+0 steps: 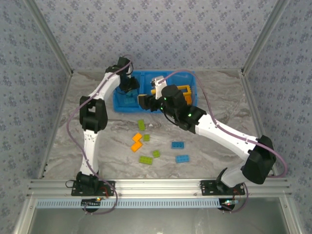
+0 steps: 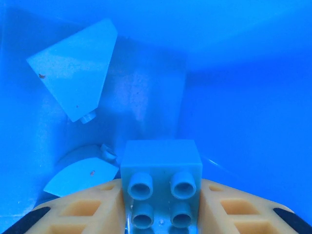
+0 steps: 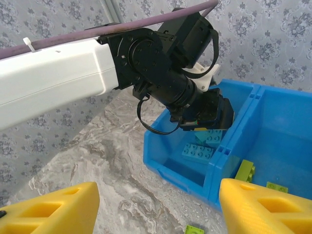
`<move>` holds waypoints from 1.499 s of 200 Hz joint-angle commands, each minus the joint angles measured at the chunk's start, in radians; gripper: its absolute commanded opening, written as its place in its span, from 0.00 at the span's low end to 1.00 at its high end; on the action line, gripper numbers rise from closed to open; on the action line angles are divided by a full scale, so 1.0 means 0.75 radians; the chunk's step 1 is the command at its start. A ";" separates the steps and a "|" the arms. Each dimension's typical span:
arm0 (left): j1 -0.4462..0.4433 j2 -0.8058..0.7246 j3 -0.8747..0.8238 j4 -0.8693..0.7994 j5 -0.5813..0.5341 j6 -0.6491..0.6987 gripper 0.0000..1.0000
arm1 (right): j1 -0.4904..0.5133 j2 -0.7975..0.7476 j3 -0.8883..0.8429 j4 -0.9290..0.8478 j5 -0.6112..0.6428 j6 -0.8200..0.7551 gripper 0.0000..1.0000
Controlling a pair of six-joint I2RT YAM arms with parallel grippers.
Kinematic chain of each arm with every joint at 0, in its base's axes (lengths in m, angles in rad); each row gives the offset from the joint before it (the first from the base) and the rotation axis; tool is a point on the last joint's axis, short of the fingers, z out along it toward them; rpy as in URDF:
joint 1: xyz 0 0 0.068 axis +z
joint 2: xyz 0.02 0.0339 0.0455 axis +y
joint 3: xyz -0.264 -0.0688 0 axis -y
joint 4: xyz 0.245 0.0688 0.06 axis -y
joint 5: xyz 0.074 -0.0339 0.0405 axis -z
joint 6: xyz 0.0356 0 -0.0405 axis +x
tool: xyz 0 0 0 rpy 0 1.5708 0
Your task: Sort the legos into containers by color
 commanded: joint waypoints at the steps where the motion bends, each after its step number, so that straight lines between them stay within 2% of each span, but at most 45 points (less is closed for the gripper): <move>1: -0.005 0.031 0.041 -0.062 0.022 0.032 0.41 | 0.009 0.009 0.044 -0.032 0.006 0.009 0.69; 18: -0.005 0.019 0.039 -0.064 0.008 0.034 0.42 | 0.010 0.006 0.054 -0.056 0.004 0.010 0.69; 30: -0.005 0.000 0.039 -0.067 -0.004 0.034 0.47 | 0.010 0.002 0.052 -0.064 0.006 0.009 0.69; 55: -0.005 -0.057 0.041 -0.074 -0.041 0.036 0.47 | 0.012 -0.018 0.035 -0.082 0.044 0.012 0.69; 97: -0.012 -0.282 -0.036 -0.034 -0.110 0.003 0.53 | 0.037 -0.016 0.022 -0.244 0.187 0.111 0.66; 135: -0.065 -0.649 -0.294 0.089 -0.189 -0.042 0.55 | 0.147 0.061 -0.070 -0.311 0.192 0.198 0.65; 158: -0.094 -0.974 -0.653 0.225 -0.245 -0.119 0.56 | 0.229 0.188 -0.015 -0.436 0.174 0.191 0.66; 177: -0.132 -1.258 -0.888 0.249 -0.310 -0.150 0.57 | 0.295 0.287 0.051 -0.542 0.154 0.218 0.66; 204: -0.187 -1.661 -1.218 0.298 -0.311 -0.129 0.57 | 0.346 0.426 0.169 -0.733 0.066 0.393 0.64; 224: -0.216 -1.913 -1.385 0.266 -0.281 -0.089 0.59 | 0.346 0.569 0.326 -0.949 -0.031 0.616 0.65; 250: -0.241 -2.112 -1.526 0.193 -0.211 -0.084 0.59 | 0.316 0.698 0.481 -1.085 -0.197 0.824 0.67; 262: -0.266 -2.185 -1.583 0.193 -0.175 -0.090 0.59 | 0.311 0.722 0.522 -1.129 -0.220 0.926 0.70; 300: -0.321 -2.346 -1.693 0.194 -0.109 -0.119 0.58 | 0.266 0.763 0.505 -1.087 -0.308 1.135 0.69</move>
